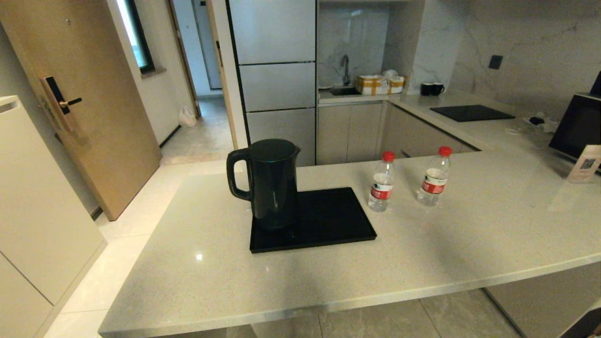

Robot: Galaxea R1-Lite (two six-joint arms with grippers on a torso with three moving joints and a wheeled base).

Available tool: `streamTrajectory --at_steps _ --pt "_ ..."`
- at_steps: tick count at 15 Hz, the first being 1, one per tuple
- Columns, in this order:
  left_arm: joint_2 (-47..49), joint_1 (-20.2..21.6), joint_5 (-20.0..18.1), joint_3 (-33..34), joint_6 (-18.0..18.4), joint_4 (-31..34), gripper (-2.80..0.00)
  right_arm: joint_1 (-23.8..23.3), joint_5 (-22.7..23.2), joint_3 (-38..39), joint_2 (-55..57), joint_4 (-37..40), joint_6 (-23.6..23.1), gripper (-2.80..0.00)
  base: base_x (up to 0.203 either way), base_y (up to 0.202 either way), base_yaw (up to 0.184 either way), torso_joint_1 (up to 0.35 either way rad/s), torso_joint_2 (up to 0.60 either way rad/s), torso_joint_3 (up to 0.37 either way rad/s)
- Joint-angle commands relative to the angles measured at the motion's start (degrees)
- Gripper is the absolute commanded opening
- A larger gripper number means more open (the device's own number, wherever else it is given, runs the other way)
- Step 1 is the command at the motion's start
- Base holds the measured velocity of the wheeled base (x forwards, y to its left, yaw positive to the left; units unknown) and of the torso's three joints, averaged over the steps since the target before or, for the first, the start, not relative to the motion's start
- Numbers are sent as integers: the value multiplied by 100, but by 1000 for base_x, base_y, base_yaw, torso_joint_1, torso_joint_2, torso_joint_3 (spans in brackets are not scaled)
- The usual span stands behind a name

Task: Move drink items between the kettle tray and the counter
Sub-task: Place it on the tray

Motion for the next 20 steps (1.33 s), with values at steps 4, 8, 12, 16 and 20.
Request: streamTrajectory --at_steps 4,8,12,16,20 --pt "-2 0 2 1 -4 0 -280 120 411 -712 2988 331 -826 -280 0 0 0 0 0 0" --pt "-2 0 2 1 -4 0 -280 371 739 -800 5667 -1280 -1129 -280 0 0 0 0 0 0" --pt "-2 0 2 1 -4 0 -280 1260 -113 -1093 8616 -4303 -1217 -280 0 0 0 0 0 0" --pt "-2 0 2 1 -4 0 -280 2501 -1303 -2299 9979 -6294 -1242 -280 0 0 0 0 0 0" --pt "-11 0 2 1 -4 0 -280 2868 -1741 -3191 10161 -6388 -1261 -280 0 0 0 0 0 0"
